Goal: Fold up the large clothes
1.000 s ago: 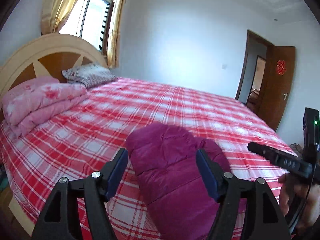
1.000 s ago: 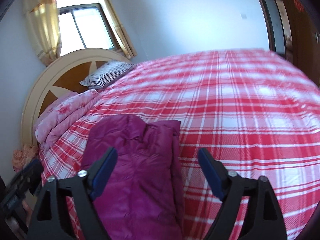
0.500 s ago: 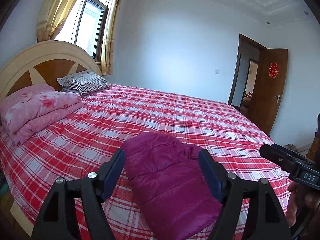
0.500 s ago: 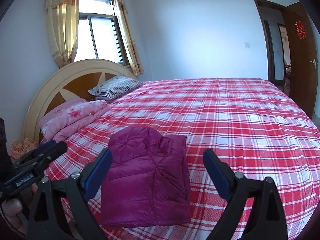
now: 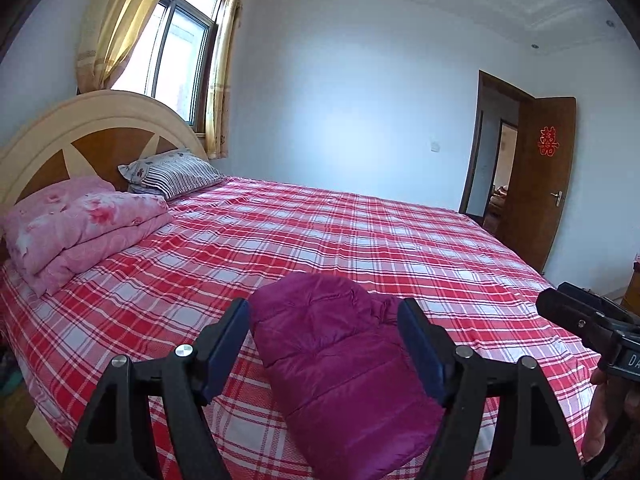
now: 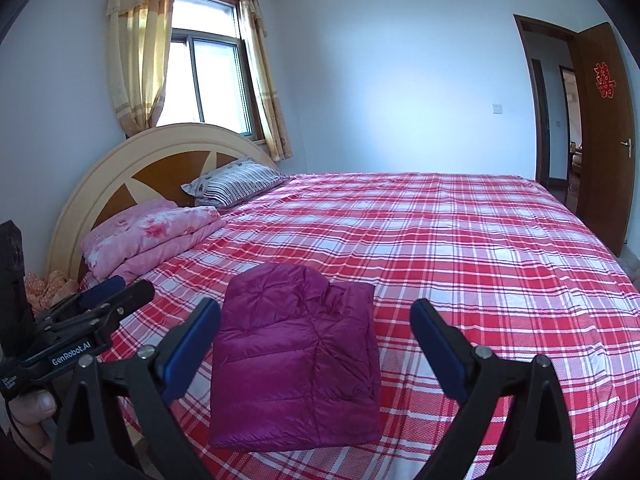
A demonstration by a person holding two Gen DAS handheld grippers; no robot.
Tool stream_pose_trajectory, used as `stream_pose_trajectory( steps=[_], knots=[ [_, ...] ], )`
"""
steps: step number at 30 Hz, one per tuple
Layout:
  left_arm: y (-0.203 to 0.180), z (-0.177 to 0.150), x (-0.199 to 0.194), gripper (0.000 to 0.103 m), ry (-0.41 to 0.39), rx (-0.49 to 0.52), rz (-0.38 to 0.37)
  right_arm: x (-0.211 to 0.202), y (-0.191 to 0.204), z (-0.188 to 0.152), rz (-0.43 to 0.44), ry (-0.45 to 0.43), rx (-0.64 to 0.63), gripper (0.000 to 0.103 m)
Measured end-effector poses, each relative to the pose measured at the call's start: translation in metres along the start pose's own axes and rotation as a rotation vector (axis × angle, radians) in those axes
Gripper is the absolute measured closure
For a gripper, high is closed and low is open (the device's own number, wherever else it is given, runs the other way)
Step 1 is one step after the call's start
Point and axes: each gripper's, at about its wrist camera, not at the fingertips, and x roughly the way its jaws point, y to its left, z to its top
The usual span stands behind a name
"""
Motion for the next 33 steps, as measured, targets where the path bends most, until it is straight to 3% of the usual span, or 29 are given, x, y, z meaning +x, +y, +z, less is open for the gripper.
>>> stream_pose_trajectory(
  steps=[19,22,33],
  knots=[
    [-0.0032,-0.0001,0.0029,0.025,0.018,0.01,0.013,-0.0051,-0.0019,-0.0049,0.005,-0.014,0.01,0.002],
    [-0.0024,0.0006,0.002,0.016,0.015,0.008,0.025,-0.0067,-0.0028,-0.0049,0.004,-0.02,0.012,0.002],
    [-0.0002,0.0033,-0.002,0.006,-0.01,0.002,0.079,-0.0109,-0.003,-0.0048,0.001,-0.04,0.002,0.002]
  ],
)
